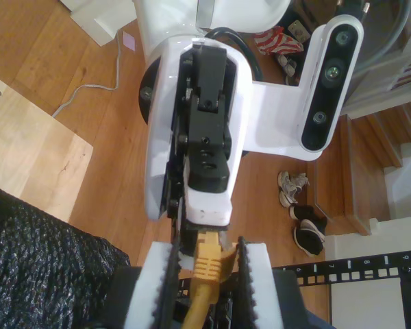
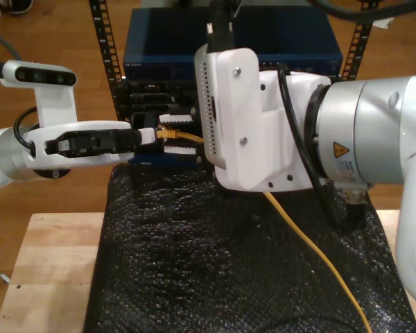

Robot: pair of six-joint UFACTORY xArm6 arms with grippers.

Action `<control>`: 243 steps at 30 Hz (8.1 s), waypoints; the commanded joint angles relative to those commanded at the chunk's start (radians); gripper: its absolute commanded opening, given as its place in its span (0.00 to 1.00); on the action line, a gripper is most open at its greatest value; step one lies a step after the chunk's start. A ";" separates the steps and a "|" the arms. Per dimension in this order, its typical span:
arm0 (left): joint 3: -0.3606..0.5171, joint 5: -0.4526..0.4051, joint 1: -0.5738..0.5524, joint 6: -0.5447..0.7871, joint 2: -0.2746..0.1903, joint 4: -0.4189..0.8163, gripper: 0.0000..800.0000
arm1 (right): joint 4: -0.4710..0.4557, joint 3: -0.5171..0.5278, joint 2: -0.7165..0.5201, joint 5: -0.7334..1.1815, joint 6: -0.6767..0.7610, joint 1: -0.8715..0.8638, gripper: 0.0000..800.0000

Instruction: Grab the cable and plug it in

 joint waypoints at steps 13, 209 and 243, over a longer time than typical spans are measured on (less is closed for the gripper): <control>0.000 0.000 0.000 -0.002 0.006 0.000 0.03 | 0.003 0.015 -0.009 -0.005 0.000 0.005 0.03; 0.760 -1.404 1.089 1.654 -0.528 1.521 1.00 | -0.172 -0.026 0.974 -1.343 0.146 -0.321 0.00; 0.760 -1.404 1.089 1.654 -0.528 1.521 1.00 | -0.327 -0.071 1.031 -1.329 0.051 -0.374 0.00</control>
